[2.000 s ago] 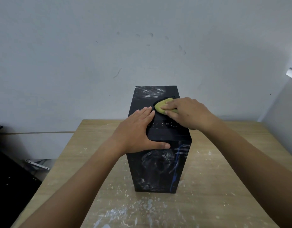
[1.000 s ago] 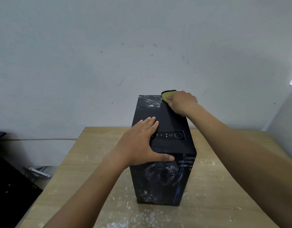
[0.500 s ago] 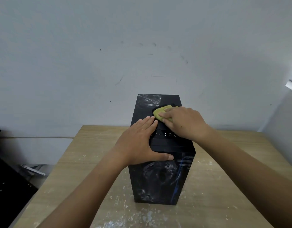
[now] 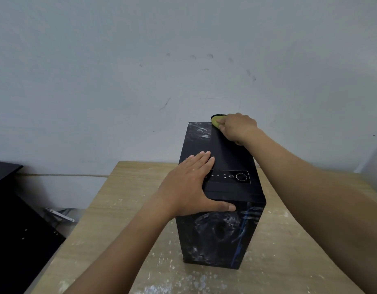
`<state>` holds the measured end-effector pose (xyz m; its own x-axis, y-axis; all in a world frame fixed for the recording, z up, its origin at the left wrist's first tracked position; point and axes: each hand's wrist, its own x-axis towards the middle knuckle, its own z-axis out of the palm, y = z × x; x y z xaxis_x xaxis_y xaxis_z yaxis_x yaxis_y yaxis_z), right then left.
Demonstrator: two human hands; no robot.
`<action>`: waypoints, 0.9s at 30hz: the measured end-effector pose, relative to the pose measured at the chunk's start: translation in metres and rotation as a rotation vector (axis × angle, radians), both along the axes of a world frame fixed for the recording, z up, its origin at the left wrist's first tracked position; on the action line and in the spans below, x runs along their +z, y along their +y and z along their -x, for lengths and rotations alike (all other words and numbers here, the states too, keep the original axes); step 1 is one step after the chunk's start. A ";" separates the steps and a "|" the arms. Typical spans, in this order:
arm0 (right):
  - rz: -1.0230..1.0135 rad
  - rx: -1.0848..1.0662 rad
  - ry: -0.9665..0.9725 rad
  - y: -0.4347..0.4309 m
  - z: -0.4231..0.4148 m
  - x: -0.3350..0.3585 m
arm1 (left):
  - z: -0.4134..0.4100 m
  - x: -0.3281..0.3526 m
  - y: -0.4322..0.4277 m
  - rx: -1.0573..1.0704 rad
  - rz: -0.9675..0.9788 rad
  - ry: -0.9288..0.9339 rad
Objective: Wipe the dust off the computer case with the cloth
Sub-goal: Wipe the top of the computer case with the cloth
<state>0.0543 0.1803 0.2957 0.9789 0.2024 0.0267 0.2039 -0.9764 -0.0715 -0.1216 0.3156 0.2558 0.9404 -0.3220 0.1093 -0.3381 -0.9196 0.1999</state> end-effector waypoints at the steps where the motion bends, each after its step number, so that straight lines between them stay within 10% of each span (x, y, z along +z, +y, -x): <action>1: 0.009 -0.011 -0.002 0.002 -0.002 0.000 | 0.000 0.000 0.000 0.000 -0.001 0.000; 27: 0.092 0.336 -0.241 -0.018 0.095 -0.023 | -0.001 -0.002 -0.001 0.009 0.009 -0.002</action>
